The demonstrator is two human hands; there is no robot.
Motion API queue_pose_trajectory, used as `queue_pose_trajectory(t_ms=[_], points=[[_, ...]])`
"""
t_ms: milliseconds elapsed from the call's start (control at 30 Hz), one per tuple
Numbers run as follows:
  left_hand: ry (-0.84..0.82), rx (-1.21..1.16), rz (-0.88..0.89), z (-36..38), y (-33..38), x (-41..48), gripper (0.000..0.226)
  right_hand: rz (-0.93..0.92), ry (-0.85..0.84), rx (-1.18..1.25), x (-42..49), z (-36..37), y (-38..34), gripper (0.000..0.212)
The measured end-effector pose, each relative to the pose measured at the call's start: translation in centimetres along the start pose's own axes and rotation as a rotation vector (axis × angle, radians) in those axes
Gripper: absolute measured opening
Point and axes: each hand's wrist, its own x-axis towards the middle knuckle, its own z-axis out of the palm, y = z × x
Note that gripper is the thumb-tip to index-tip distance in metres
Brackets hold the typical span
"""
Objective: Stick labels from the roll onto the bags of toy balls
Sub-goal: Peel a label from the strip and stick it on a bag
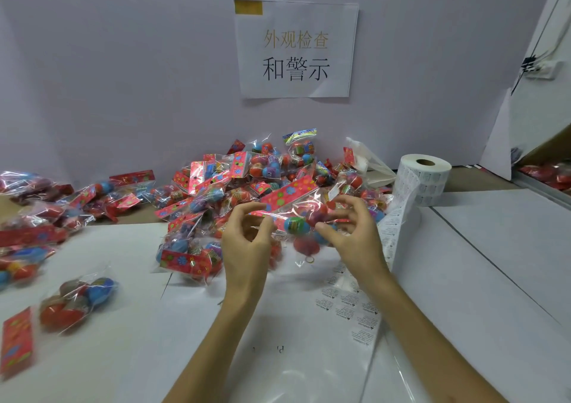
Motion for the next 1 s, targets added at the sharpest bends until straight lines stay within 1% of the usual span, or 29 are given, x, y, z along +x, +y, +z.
queue_pose_trajectory(t_ms=[33,67,100,167,200,233,267,333,400,467,633,700,767,833,900,967,1000], points=[[-0.001,0.012,-0.036,0.1,0.0,0.0,0.020,0.011,0.026,0.047,0.1,-0.1,-0.1,0.051],[-0.028,0.018,-0.100,0.1,-0.1,0.0,0.027,0.029,0.039,0.100,0.2,-0.1,-0.2,0.050],[-0.087,-0.002,-0.197,0.0,-0.2,0.0,0.038,0.049,0.039,0.150,0.2,-0.2,-0.3,0.048],[-0.273,-0.141,-0.420,0.0,-0.3,0.1,0.053,0.084,0.010,0.222,0.2,-0.2,-0.4,0.047],[-0.374,-0.225,-0.510,0.1,-0.4,0.0,0.055,0.094,-0.011,0.246,0.2,-0.1,-0.5,0.046],[-0.453,-0.290,-0.561,0.2,-0.5,-0.1,0.053,0.098,-0.033,0.265,0.0,0.0,-0.6,0.047],[-0.491,-0.330,-0.577,0.3,-0.6,-0.3,0.050,0.097,-0.057,0.275,-0.2,0.2,-0.6,0.048],[-0.452,-0.357,-0.562,0.5,-0.8,-0.4,0.046,0.081,-0.099,0.242,-0.5,0.5,-0.6,0.051],[-0.385,-0.335,-0.556,0.5,-1.0,-0.3,0.036,0.050,-0.116,0.149,-0.7,0.7,-0.6,0.053],[-0.363,-0.305,-0.577,0.4,-1.2,-0.1,0.028,0.019,-0.115,0.064,-0.9,0.8,-0.6,0.057],[-0.340,-0.265,-0.618,0.7,-1.1,0.0,0.030,-0.034,-0.103,0.022,-0.9,0.8,-0.6,0.060],[-0.316,-0.287,-0.637,0.6,-1.0,0.1,0.035,-0.069,-0.078,0.014,-1.0,0.8,-0.6,0.054],[-0.274,-0.340,-0.662,0.5,-1.0,0.3,0.040,-0.093,-0.026,0.017,-0.8,0.6,-0.6,0.042],[-0.219,-0.428,-0.666,0.3,-0.9,0.5,0.044,-0.050,-0.013,0.071,-0.5,0.3,-0.8,0.026],[-0.175,-0.476,-0.659,0.0,-0.7,0.7,0.044,0.073,-0.088,0.243,-0.2,0.0,-1.0,0.014],[-0.165,-0.476,-0.657,-0.2,-0.7,0.8,0.041,0.212,-0.221,0.404,-0.2,0.0,-1.2,0.019],[-0.169,-0.471,-0.655,-0.3,-0.7,0.8,0.040,0.248,-0.280,0.419,-0.2,0.1,-1.2,0.023]])
